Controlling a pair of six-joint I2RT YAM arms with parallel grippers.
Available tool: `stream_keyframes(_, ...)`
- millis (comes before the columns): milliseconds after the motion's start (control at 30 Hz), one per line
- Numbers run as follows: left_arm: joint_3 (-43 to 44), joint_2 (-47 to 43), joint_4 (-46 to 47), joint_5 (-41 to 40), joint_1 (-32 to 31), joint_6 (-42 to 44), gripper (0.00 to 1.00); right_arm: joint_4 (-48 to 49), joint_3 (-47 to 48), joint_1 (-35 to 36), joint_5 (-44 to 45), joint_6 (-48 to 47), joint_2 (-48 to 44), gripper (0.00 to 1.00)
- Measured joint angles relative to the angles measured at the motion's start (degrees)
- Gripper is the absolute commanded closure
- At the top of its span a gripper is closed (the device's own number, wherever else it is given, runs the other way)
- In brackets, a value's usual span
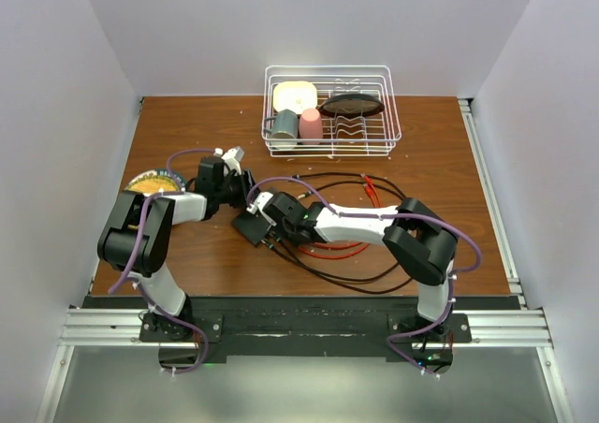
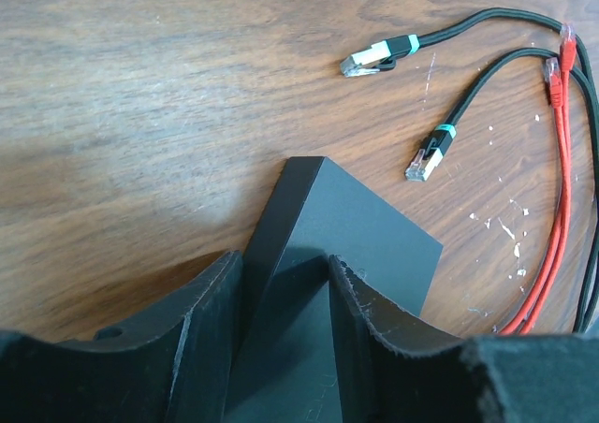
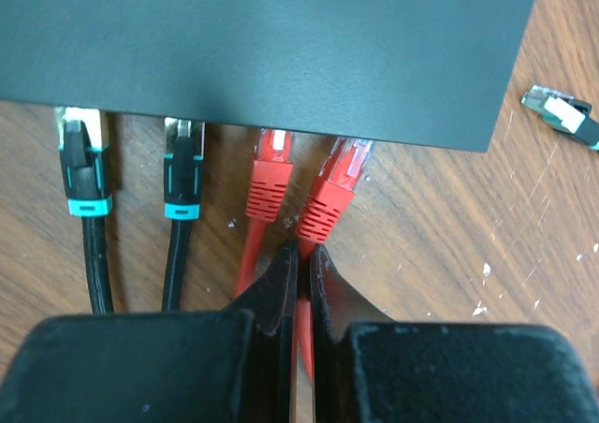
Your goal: Insert the plug into the switch port
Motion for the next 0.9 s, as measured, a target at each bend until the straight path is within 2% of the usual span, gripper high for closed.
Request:
stream_keyframes(567,1.2,1.7,1.5,1.9,0.0,0.1,0.45,1.1,-1.2,0.0,1.0,-4.9,-0.5,1.0)
stream_keyframes(900,2.8,5.0,5.2,4.7,0.0,0.5,0.53,3.7,-3.1,-0.5,1.1,-5.1,-1.4,1.0)
